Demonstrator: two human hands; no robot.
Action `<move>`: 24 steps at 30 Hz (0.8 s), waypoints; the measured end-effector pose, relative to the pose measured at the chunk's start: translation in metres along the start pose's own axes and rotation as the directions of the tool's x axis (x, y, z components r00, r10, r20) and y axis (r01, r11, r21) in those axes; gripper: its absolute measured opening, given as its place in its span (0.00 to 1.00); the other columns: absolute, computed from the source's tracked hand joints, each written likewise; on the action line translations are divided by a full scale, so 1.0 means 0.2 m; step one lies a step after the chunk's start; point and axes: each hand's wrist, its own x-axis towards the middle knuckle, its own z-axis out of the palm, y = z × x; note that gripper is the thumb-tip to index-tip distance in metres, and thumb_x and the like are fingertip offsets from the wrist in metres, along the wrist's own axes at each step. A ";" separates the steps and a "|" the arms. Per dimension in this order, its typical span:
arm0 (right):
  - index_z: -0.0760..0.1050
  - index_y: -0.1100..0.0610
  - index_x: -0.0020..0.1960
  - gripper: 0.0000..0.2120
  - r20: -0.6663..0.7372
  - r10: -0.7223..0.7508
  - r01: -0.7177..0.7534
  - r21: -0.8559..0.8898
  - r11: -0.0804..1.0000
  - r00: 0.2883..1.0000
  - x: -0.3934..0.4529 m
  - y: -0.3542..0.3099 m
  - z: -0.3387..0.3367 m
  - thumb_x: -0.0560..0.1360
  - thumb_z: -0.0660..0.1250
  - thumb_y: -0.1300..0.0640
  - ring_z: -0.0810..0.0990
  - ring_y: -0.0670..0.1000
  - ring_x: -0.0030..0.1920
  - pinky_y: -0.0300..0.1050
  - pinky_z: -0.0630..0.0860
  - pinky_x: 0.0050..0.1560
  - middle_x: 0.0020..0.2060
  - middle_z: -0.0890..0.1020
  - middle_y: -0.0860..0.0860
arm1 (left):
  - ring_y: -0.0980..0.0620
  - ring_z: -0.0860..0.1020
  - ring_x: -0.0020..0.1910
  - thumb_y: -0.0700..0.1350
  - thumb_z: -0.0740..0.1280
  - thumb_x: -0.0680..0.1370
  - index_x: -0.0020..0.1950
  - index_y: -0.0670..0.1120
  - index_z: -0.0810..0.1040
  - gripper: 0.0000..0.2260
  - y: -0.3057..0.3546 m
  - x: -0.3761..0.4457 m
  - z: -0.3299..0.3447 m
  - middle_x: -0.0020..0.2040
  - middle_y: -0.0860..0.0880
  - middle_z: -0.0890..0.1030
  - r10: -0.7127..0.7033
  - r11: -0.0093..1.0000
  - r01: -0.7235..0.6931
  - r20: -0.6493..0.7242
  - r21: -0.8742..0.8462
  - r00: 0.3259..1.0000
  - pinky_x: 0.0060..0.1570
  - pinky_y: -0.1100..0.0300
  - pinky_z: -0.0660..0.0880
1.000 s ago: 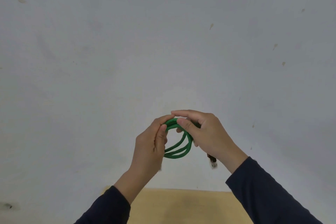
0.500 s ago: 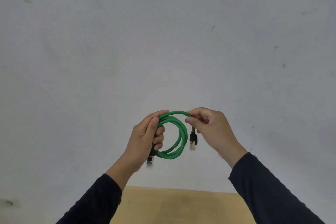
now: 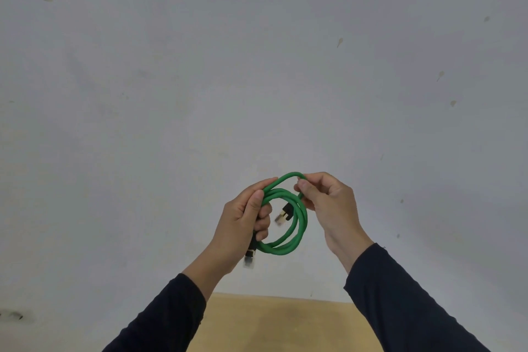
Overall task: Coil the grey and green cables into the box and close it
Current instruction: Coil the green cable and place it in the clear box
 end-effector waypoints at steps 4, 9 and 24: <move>0.78 0.64 0.44 0.03 0.235 0.202 -0.243 0.161 0.957 0.951 -0.01 -0.01 -0.01 0.73 0.67 0.64 0.80 0.50 0.34 0.39 0.79 0.37 0.36 0.82 0.56 | 0.56 0.62 0.26 0.43 0.54 0.82 0.56 0.52 0.79 0.14 -0.01 0.02 0.00 0.30 0.52 0.67 0.051 0.998 -0.046 -0.101 0.051 0.994 0.25 0.65 0.64; 0.80 0.61 0.44 0.08 0.282 0.154 -0.153 -0.024 0.988 0.947 -0.07 0.01 0.02 0.76 0.62 0.65 0.81 0.53 0.39 0.50 0.79 0.48 0.36 0.85 0.54 | 0.56 0.64 0.25 0.42 0.53 0.82 0.53 0.54 0.78 0.15 -0.01 0.04 0.02 0.31 0.48 0.66 0.129 0.988 -0.106 -0.227 0.113 0.965 0.25 0.62 0.65; 0.60 0.47 0.72 0.22 0.277 -0.619 0.667 -0.466 0.582 0.735 -0.13 0.27 0.10 0.77 0.55 0.53 0.70 0.42 0.39 0.27 0.66 0.42 0.36 0.71 0.42 | 0.55 0.68 0.27 0.44 0.52 0.82 0.56 0.54 0.77 0.14 -0.07 0.01 0.03 0.33 0.47 0.72 0.117 0.983 -0.064 -0.310 0.174 0.944 0.27 0.63 0.70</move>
